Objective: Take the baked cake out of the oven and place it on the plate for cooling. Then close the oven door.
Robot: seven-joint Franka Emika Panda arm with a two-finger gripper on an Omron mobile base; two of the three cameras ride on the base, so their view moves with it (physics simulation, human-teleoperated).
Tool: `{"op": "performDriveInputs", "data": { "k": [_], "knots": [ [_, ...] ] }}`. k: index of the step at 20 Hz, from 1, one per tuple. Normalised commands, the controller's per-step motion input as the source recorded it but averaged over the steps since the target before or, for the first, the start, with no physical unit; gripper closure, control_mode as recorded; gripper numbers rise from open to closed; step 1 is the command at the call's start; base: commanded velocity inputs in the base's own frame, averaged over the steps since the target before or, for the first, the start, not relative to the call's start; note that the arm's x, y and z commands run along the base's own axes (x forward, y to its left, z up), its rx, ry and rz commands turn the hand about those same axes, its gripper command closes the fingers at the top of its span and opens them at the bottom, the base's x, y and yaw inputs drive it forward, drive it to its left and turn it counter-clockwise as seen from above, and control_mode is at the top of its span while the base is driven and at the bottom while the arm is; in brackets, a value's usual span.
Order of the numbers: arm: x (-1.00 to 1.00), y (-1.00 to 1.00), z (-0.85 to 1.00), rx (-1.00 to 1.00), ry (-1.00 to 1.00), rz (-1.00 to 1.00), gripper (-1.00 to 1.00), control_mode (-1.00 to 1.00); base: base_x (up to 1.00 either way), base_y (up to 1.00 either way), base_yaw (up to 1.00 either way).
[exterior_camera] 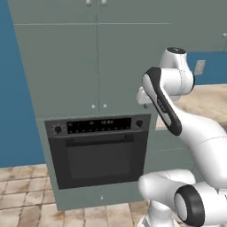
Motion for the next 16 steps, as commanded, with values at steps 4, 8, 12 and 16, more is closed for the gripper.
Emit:
{"op": "performDriveInputs", "data": {
  "k": [4,8,12,16],
  "knots": [
    [0.0,0.0,0.0,0.0,0.0,0.0,-1.0,1.0,-0.01,-0.9,0.44],
    [0.0,0.0,0.0,0.0,0.0,0.0,-1.0,1.0,0.0,-0.94,0.55],
    [0.0,0.0,0.0,0.0,0.0,0.0,-1.0,1.0,0.01,-0.88,0.59],
    [0.0,0.0,0.0,0.0,0.0,0.0,-1.0,1.0,0.07,-0.88,0.56]
  ]
}}
